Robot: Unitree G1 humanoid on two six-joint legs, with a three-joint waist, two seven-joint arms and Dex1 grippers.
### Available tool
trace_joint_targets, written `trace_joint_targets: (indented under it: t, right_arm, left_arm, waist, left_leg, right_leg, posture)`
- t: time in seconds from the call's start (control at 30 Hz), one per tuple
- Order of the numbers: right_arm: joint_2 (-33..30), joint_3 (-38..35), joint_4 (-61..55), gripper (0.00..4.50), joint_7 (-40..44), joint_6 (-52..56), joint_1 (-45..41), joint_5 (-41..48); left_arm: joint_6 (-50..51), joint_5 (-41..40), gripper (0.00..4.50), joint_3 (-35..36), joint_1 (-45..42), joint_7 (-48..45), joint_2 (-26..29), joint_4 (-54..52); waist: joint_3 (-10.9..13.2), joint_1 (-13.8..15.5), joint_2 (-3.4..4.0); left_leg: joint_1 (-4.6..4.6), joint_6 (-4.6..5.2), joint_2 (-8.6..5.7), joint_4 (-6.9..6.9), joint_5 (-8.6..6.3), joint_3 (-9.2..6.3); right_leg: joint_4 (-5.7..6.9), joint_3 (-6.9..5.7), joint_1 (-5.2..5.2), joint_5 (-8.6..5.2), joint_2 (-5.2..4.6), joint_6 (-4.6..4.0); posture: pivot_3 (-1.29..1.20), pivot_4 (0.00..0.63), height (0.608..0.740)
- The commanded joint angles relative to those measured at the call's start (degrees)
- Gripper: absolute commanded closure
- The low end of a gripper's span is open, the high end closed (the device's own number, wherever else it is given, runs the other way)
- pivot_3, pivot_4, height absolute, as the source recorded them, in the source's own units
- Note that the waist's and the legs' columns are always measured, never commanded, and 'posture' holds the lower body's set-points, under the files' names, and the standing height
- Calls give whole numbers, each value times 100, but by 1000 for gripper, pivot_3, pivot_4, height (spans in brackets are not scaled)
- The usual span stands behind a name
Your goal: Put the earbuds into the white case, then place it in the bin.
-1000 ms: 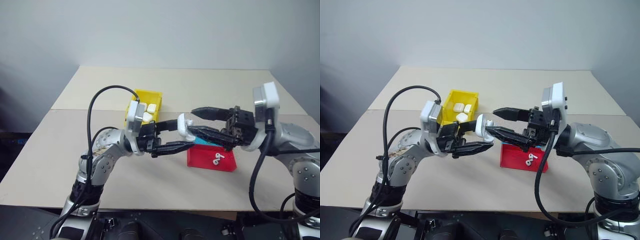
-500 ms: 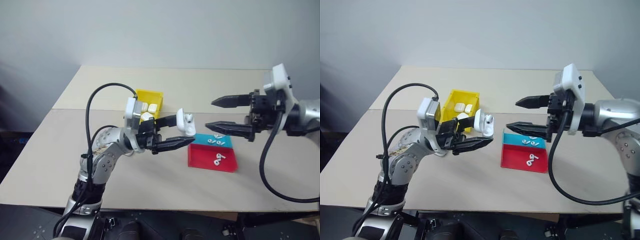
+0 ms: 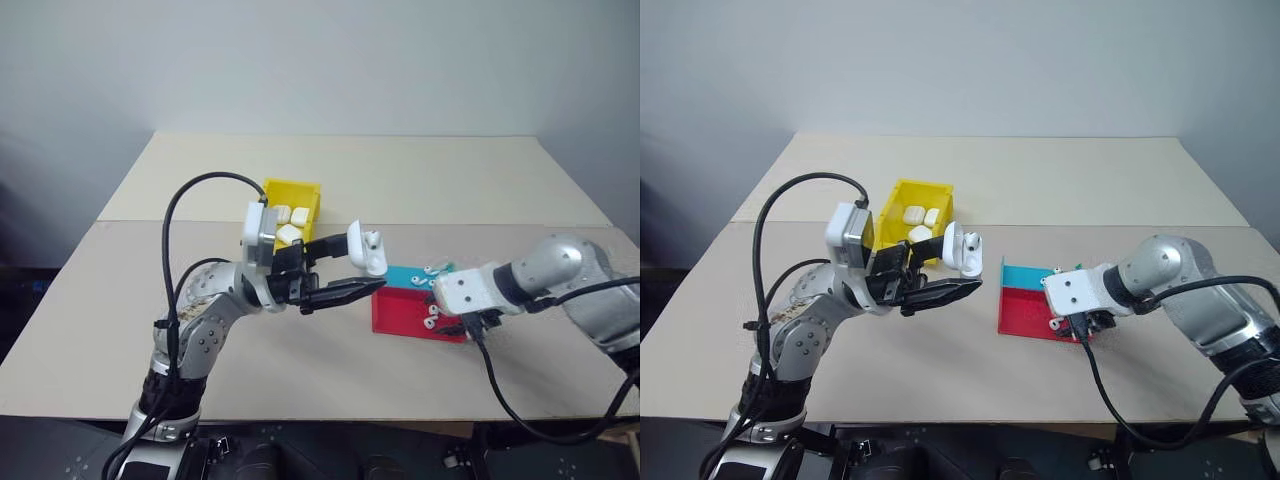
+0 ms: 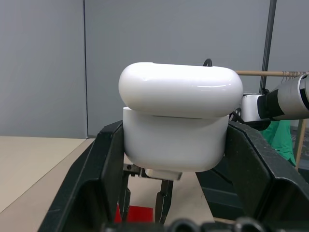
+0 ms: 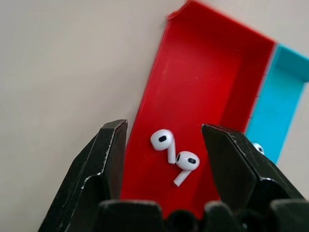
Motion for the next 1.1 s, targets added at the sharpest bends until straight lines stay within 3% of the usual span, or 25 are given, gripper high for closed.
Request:
trace_joint_targets:
  t: [0.03,0.3,0.83,0.93,1.1]
  right_arm:
    - [204,8,469,1576,178,-712,-281,-404]
    - [770,84,1488,1576,281,-1568,-568,-1008]
    - [1101,97,2298,1576,427,-2307,-699,-1467]
    - [1123,77,2295,2153,486,-2317,-672,-1420]
    - [1138,56,2239,3828,549,-2297,-600,-1374]
  left_arm:
    - [-119,-112,1686,66,4,43,-6,-261]
    - [-148,-92,1686,56,107,129,-24,-375]
    - [-151,-98,1686,72,295,371,-1,-635]
    - [-136,-107,1686,82,311,393,21,-663]
    - [-120,-131,1686,101,301,380,70,-656]
  waist:
    - [0,-3,0]
    - [0,10,0]
    - [-1,5,1]
    - [-1,5,1]
    - [-1,2,1]
  left_leg:
    - [0,0,0,0,0,0]
    - [0,-11,0,2,7,0]
    - [8,-16,1,7,10,-4]
    - [17,-16,0,8,10,-6]
    - [21,-16,1,8,10,-6]
  right_leg:
    - [0,0,0,0,0,0]
    - [1,-1,1,0,0,0]
    - [3,-6,17,0,0,-1]
    - [2,-10,30,0,0,-1]
    - [3,-10,34,0,0,-1]
  posture:
    - [0,150,740]
    - [0,150,740]
    - [0,150,740]
    - [0,150,740]
    - [0,150,740]
